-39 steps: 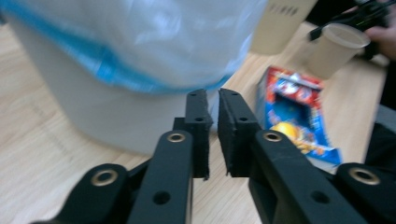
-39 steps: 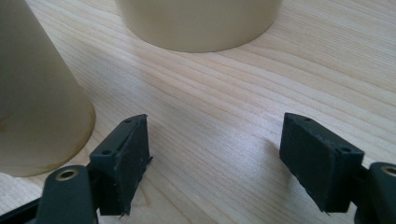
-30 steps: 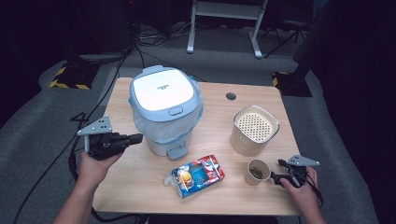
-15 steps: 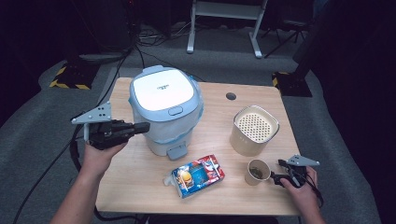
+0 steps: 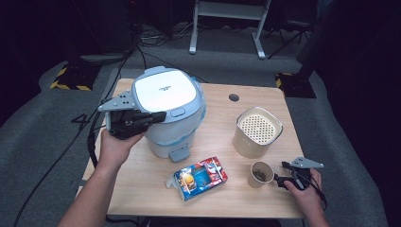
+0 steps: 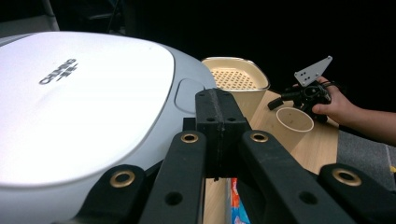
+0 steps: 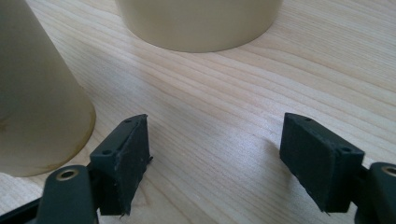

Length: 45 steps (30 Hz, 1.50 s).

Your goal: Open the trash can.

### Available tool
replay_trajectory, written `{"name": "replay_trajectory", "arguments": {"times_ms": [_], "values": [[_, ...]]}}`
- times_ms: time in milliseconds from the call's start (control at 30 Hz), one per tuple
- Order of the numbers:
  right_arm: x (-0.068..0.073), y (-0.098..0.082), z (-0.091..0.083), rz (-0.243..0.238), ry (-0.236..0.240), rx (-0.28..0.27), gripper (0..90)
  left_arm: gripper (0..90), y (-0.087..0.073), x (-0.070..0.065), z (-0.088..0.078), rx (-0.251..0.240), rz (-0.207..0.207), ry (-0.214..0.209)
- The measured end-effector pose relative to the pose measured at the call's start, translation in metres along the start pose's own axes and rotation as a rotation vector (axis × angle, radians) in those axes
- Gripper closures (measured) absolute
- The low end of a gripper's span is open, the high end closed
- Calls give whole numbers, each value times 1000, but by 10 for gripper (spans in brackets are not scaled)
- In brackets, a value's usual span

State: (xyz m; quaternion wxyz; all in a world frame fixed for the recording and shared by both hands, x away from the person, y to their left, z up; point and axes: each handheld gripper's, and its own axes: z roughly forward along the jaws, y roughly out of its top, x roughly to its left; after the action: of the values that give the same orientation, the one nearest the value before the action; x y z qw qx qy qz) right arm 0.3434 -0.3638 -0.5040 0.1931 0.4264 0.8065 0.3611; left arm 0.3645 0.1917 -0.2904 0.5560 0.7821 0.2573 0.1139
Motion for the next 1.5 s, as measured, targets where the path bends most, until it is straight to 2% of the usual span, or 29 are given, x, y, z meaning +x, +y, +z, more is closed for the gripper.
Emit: {"name": "replay_trajectory", "arguments": {"times_ms": [200,300,333,367,567,1000,1133,1200,1267,1300,1333,1367,1400,1433,1467,1500], "values": [[0,0,0,0,0,0,244,900,9,-4,15,32,19,36],[0,0,0,0,1,0,244,900,14,-7,25,67,16,76],[0,0,0,0,1,0,244,900,14,-7,25,67,16,76],[0,0,0,0,1,0,244,900,17,-8,28,90,18,102],[0,0,0,0,2,0,244,900,22,-12,34,121,34,150],[0,0,0,0,1,0,244,900,25,-18,39,162,63,178],[0,0,0,0,2,0,244,900,24,-17,39,158,50,173],[0,0,0,0,2,0,244,900,22,-16,39,145,63,129],[0,0,0,0,2,0,244,899,20,-15,39,131,60,108],[0,0,0,0,3,0,244,885,19,-15,37,110,54,84],[0,0,0,1,2,0,244,813,19,-15,37,110,54,84],[0,0,0,0,2,0,244,769,19,-15,32,54,45,34],[0,0,0,0,2,0,244,721,19,-15,32,54,45,34],[0,0,0,1,2,0,244,692,20,-17,27,5,42,-18],[0,0,0,1,2,0,244,659,20,-17,27,5,42,-18],[0,0,0,1,2,0,244,659,21,-18,26,-9,40,-43]]}}
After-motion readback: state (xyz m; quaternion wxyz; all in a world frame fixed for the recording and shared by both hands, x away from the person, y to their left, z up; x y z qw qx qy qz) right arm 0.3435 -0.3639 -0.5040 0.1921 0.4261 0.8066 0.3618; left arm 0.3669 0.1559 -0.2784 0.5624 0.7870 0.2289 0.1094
